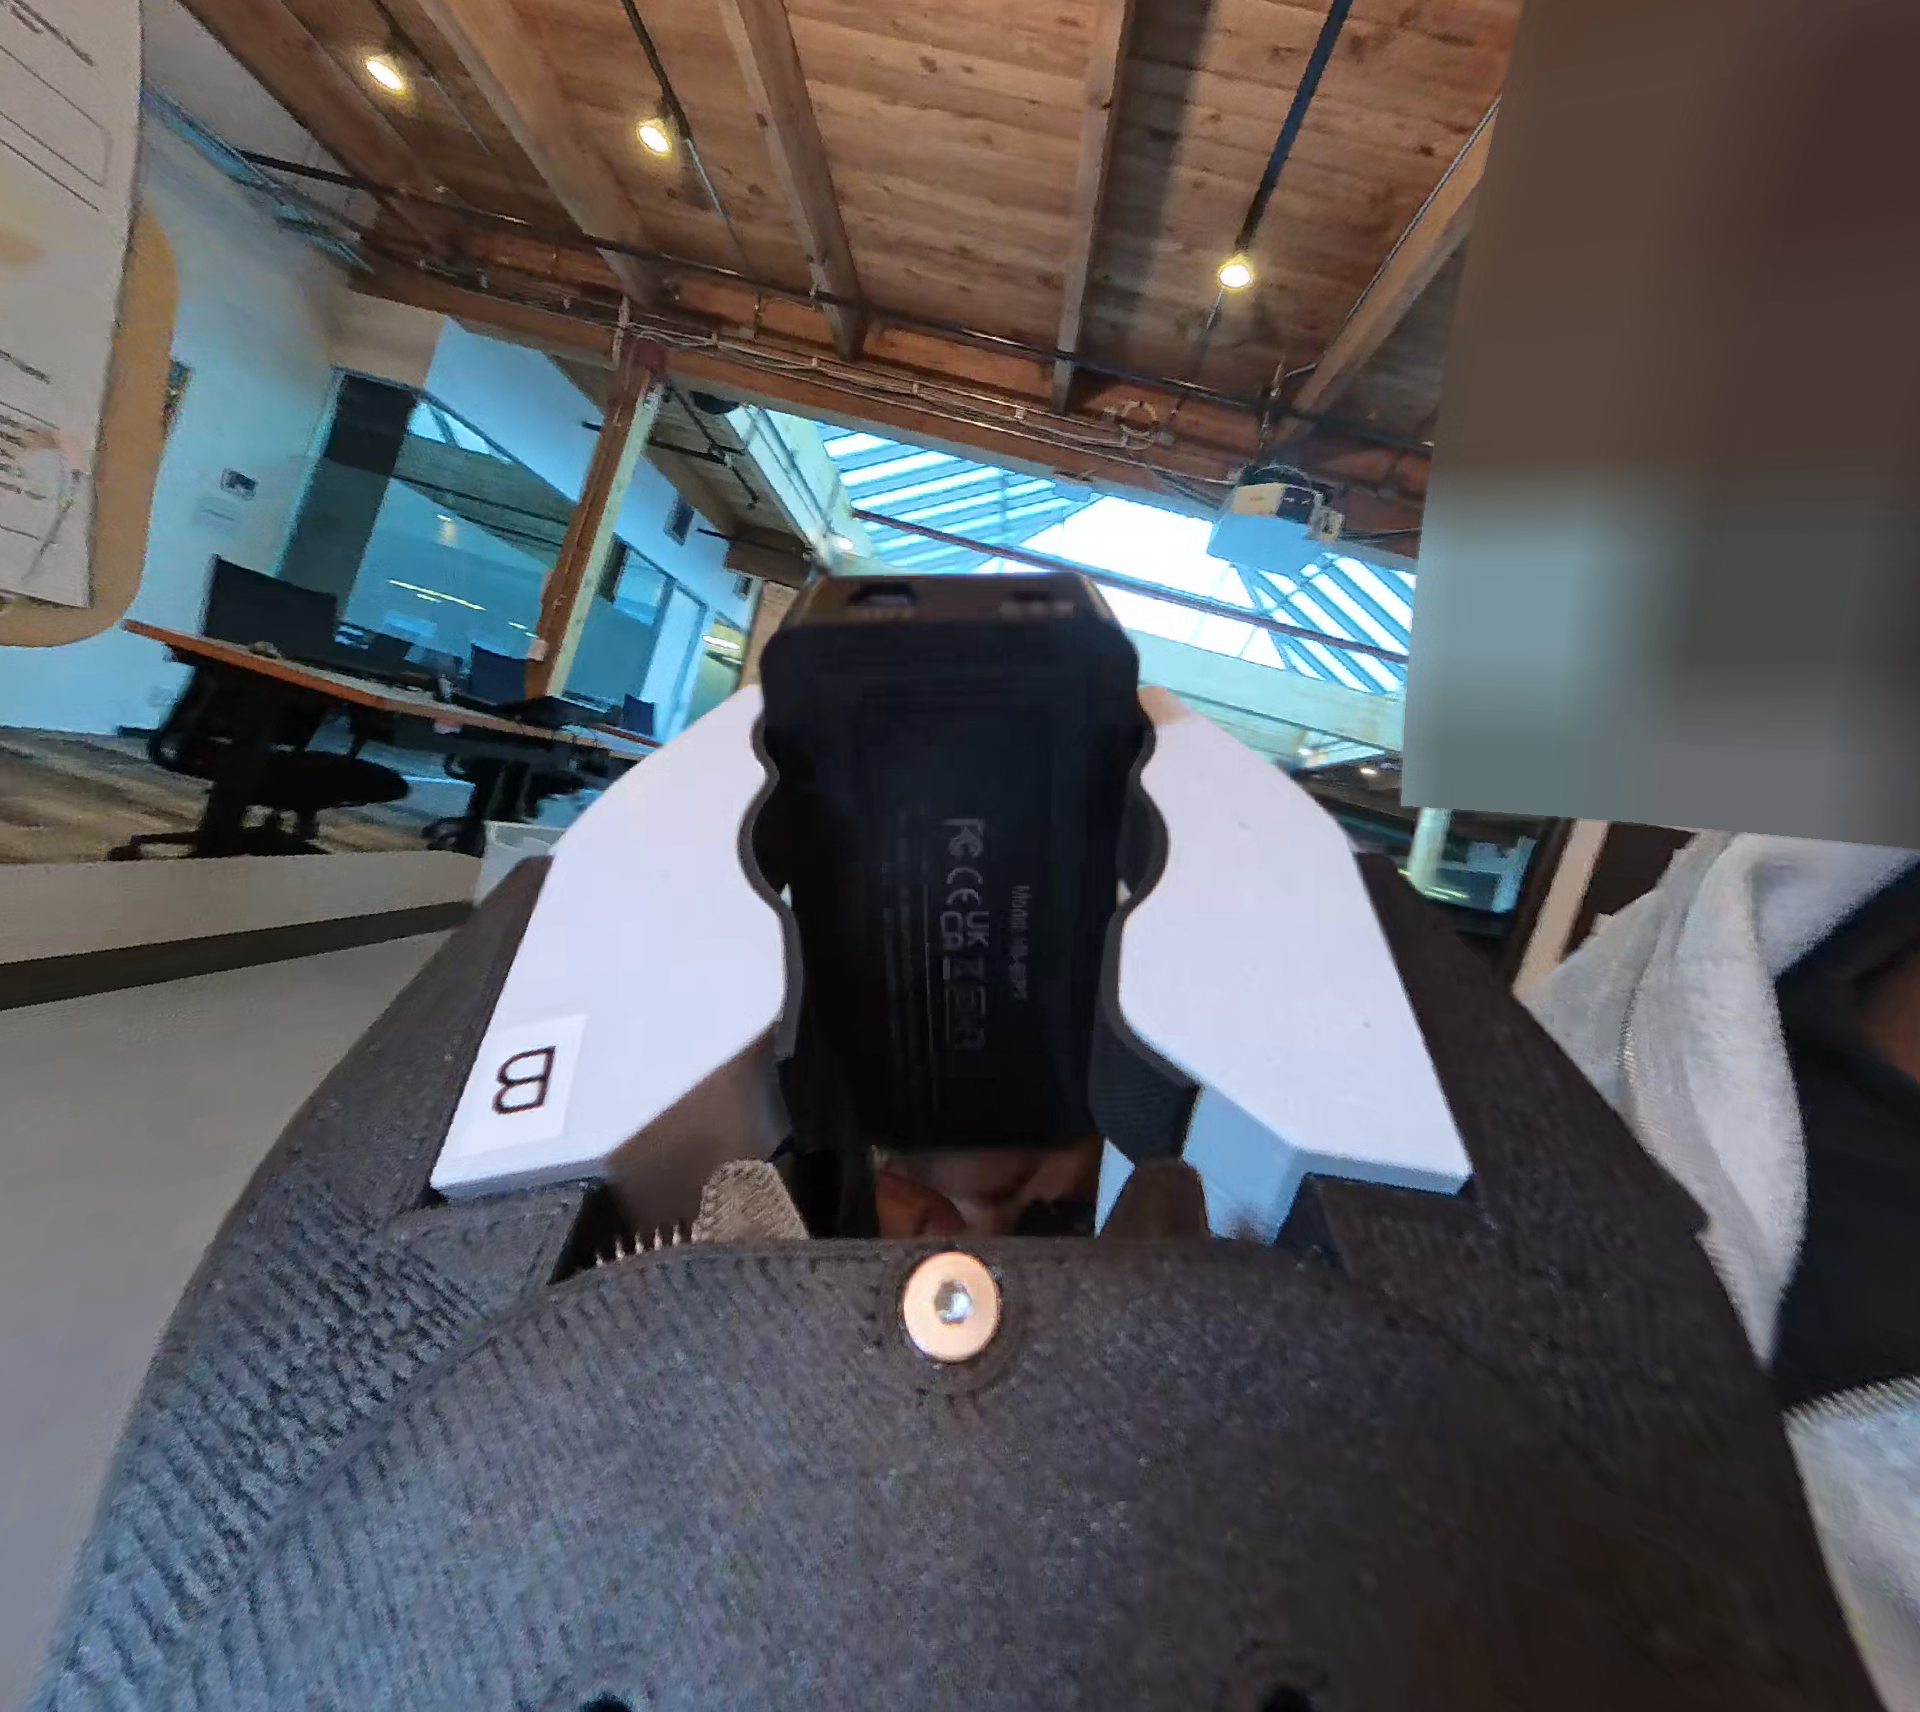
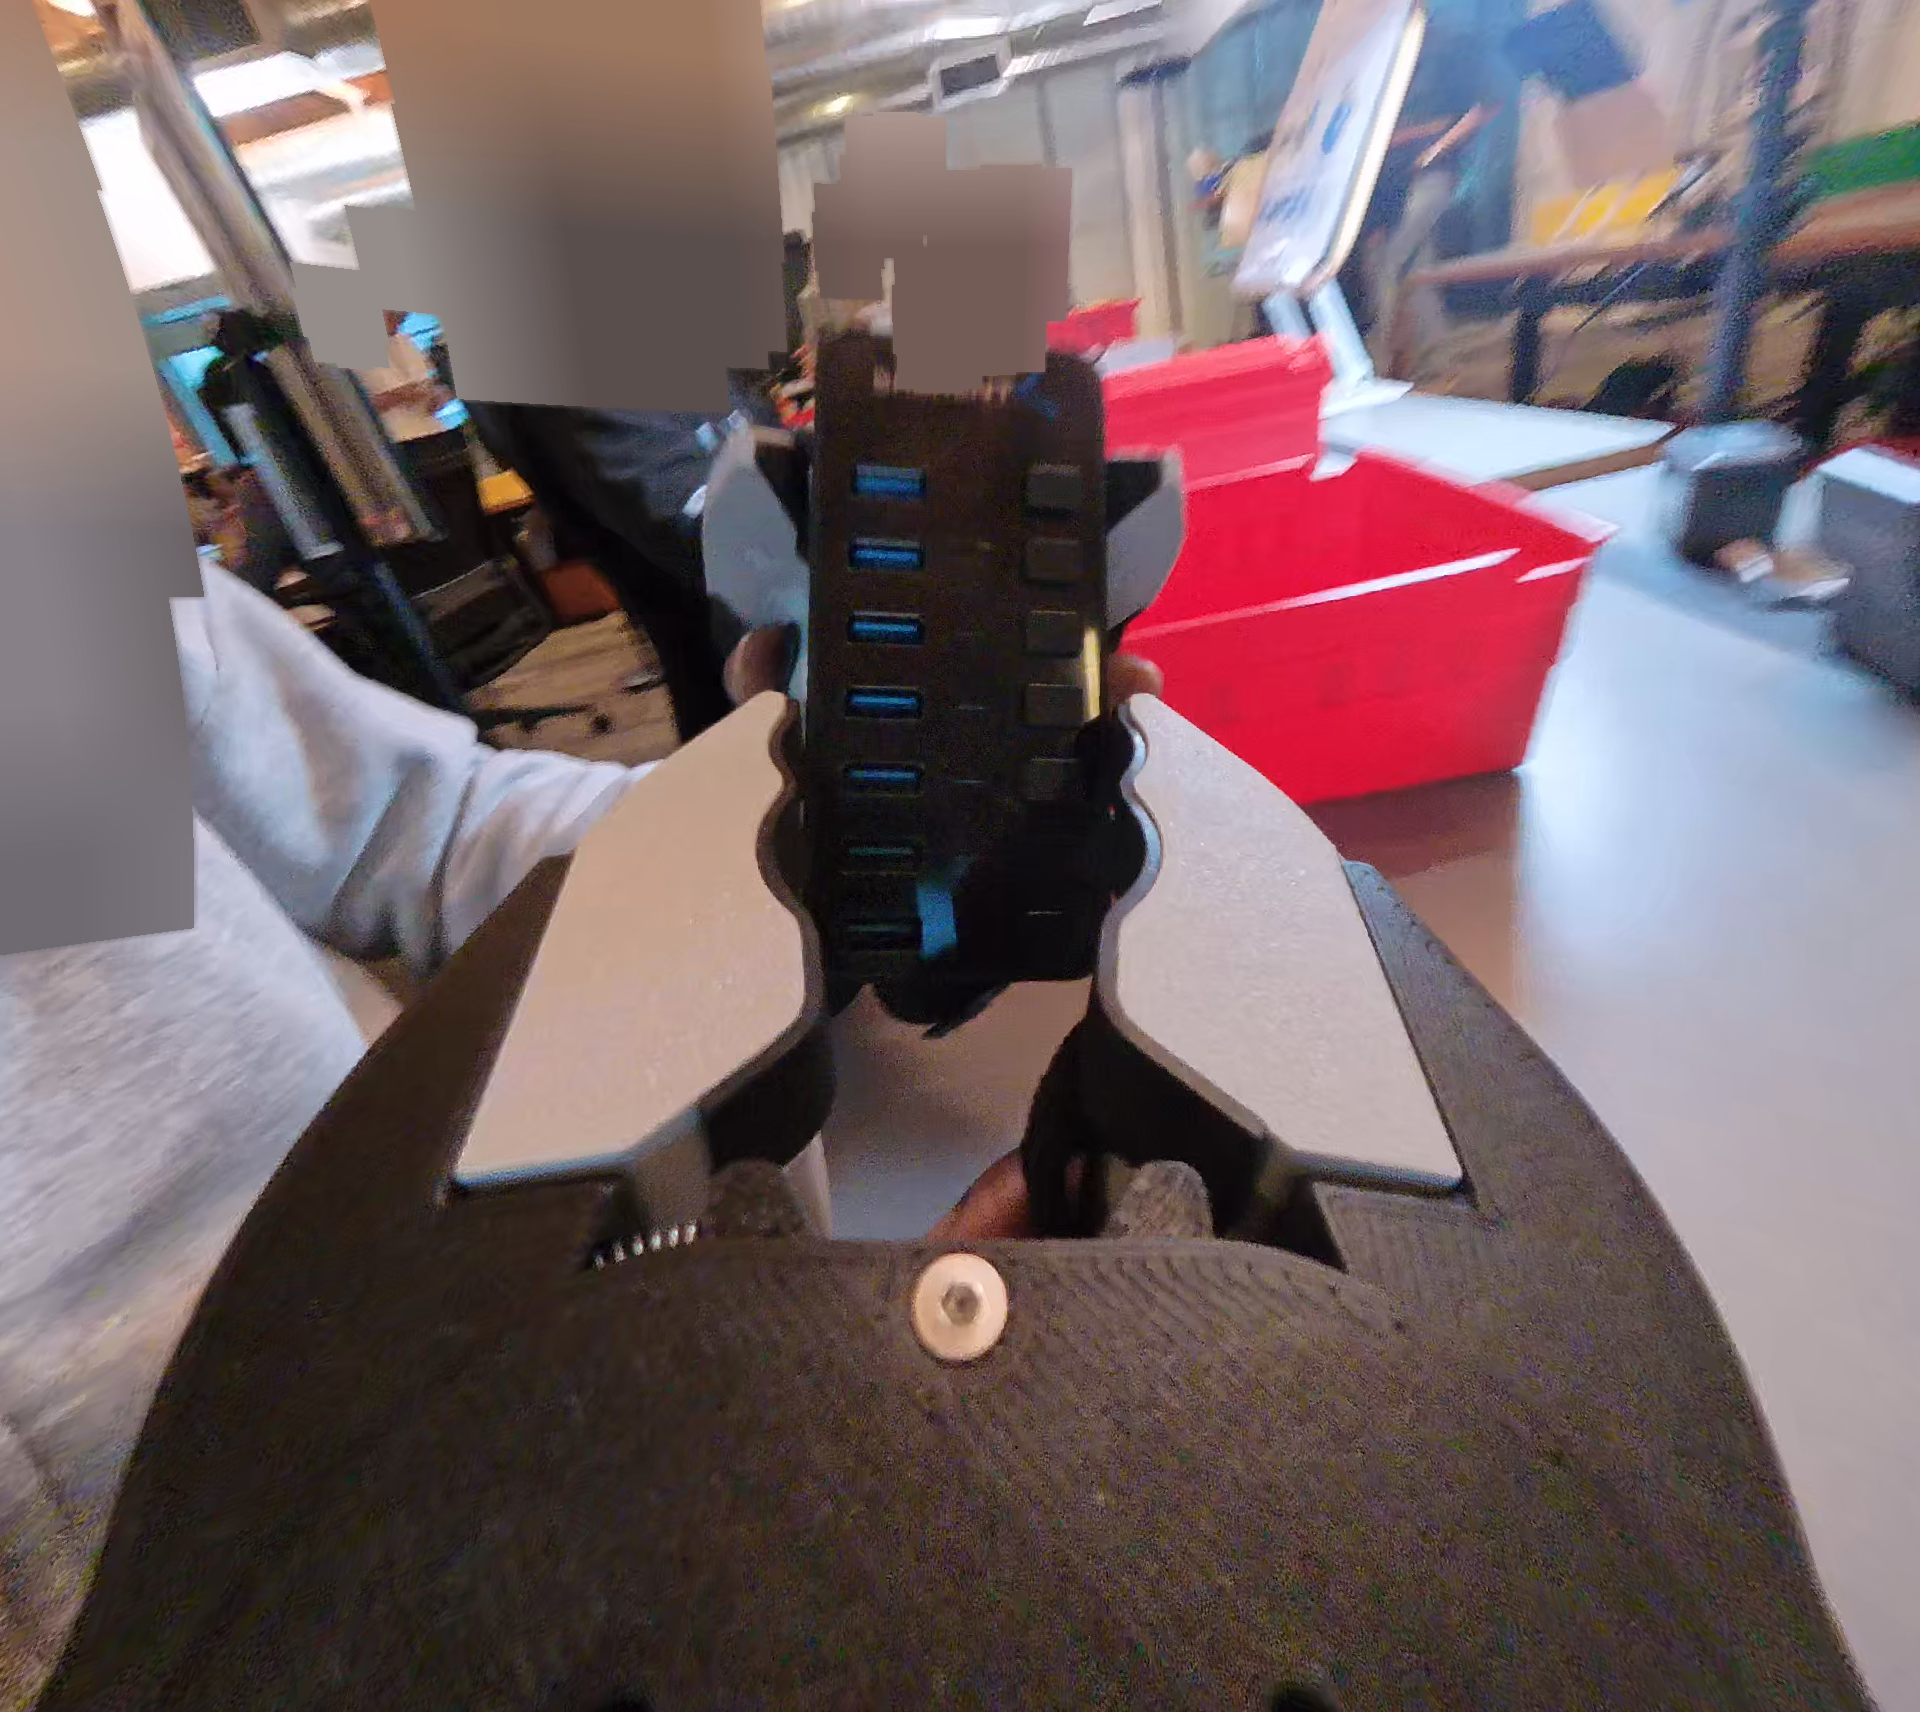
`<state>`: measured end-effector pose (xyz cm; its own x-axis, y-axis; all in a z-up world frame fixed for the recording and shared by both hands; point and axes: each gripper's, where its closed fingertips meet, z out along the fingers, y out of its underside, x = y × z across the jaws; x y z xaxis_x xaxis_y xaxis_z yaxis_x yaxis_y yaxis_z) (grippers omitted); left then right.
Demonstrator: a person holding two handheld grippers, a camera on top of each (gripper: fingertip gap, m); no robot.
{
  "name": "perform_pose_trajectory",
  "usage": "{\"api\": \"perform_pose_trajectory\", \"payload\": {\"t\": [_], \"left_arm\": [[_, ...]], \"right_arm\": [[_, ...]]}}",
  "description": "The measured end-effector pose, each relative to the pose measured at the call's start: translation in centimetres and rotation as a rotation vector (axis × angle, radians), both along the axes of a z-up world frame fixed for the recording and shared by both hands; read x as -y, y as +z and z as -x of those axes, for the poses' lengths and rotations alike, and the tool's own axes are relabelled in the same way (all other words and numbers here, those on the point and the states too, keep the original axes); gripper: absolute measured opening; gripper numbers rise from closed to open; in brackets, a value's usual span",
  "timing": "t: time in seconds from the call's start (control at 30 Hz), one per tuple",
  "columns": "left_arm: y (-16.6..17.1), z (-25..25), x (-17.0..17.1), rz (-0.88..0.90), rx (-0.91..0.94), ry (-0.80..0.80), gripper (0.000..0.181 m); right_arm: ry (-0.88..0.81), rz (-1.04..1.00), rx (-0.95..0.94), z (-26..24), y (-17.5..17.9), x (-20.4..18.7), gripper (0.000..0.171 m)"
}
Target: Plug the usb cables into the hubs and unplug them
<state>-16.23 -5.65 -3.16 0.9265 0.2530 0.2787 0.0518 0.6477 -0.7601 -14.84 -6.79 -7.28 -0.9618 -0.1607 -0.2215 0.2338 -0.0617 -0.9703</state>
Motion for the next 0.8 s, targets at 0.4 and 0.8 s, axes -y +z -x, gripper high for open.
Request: {"api": "perform_pose_trajectory", "payload": {"t": [0.4, 0.8], "left_arm": [[-2.6, 1.0, -2.3, 0.289, -0.066, 0.208, 0.072], [-3.6, 1.3, -3.1, 0.366, -0.090, 0.237, 0.072]], "right_arm": [[-0.974, -0.257, -0.505, 15.6, 10.7, -23.0, 0.055], [-1.003, -1.152, -0.127, 30.8, -5.2, -37.0, 0.001]]}}
